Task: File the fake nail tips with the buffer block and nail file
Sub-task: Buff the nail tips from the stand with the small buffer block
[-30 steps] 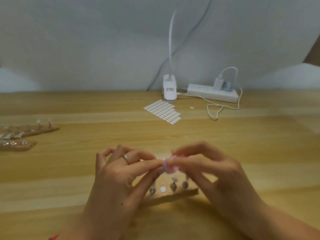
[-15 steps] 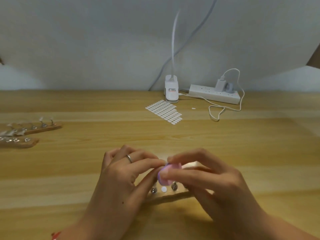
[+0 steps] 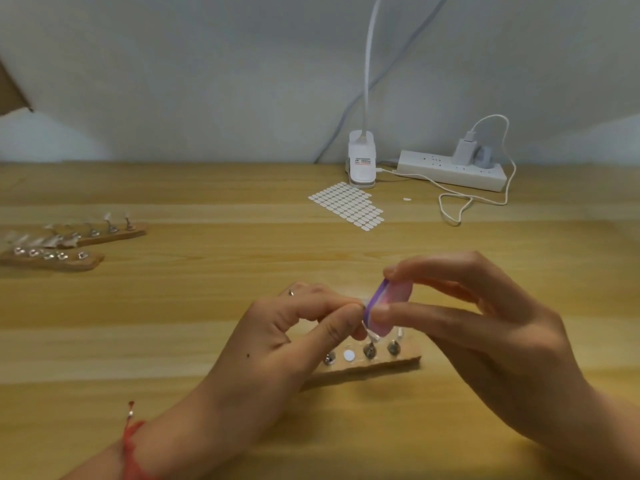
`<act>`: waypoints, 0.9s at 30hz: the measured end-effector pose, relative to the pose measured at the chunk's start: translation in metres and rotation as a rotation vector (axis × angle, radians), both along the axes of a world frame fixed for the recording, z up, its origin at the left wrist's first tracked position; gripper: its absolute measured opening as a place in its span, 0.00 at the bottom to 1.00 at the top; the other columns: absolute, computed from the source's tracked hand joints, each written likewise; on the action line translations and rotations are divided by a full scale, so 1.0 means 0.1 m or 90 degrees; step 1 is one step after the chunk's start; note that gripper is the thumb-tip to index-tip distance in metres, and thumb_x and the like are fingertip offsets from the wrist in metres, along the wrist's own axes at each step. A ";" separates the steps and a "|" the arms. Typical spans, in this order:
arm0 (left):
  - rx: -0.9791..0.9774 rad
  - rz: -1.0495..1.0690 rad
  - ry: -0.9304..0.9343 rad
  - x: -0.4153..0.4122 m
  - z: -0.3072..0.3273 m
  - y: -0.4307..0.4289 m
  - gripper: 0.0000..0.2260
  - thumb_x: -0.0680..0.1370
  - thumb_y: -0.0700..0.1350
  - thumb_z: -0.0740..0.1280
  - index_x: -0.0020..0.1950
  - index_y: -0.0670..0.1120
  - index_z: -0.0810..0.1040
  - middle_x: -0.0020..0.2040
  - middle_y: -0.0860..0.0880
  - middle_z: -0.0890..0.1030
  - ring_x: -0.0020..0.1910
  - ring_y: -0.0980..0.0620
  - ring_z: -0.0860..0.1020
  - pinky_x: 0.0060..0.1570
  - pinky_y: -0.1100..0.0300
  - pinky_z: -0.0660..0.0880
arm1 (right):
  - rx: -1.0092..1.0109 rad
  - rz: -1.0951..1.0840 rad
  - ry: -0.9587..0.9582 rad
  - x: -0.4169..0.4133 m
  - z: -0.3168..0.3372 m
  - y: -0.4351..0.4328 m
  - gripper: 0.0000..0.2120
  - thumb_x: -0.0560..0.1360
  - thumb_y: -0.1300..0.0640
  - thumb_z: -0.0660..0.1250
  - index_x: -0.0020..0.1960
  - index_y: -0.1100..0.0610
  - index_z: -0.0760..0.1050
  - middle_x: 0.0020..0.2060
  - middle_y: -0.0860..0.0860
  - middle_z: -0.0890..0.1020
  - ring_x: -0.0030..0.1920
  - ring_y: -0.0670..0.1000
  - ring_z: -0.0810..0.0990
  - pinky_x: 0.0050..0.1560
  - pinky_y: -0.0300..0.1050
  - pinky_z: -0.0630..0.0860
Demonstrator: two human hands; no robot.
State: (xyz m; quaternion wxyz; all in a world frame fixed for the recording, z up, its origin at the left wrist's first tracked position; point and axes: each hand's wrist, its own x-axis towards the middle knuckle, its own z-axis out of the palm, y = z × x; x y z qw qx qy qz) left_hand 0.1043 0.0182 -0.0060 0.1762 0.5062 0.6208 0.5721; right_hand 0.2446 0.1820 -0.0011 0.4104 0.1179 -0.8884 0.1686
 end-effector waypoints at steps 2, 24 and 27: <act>0.001 0.000 0.005 0.01 0.00 0.00 0.12 0.74 0.56 0.65 0.43 0.53 0.85 0.40 0.53 0.83 0.46 0.52 0.78 0.49 0.66 0.70 | 0.035 -0.006 -0.006 0.00 0.01 -0.01 0.16 0.76 0.69 0.65 0.60 0.54 0.78 0.59 0.51 0.76 0.59 0.55 0.79 0.55 0.51 0.78; 0.000 0.006 -0.037 0.01 0.01 -0.01 0.13 0.71 0.56 0.65 0.43 0.52 0.86 0.36 0.51 0.81 0.43 0.53 0.76 0.47 0.68 0.68 | 0.037 0.009 -0.012 -0.04 -0.04 -0.06 0.13 0.83 0.61 0.59 0.55 0.55 0.83 0.56 0.51 0.79 0.59 0.52 0.78 0.58 0.43 0.74; -0.004 0.013 -0.017 0.01 0.00 -0.02 0.11 0.72 0.56 0.65 0.42 0.54 0.86 0.36 0.53 0.82 0.43 0.52 0.76 0.48 0.68 0.68 | -0.013 0.002 -0.004 -0.05 -0.06 -0.08 0.11 0.82 0.63 0.61 0.57 0.55 0.80 0.55 0.51 0.78 0.58 0.54 0.79 0.56 0.49 0.77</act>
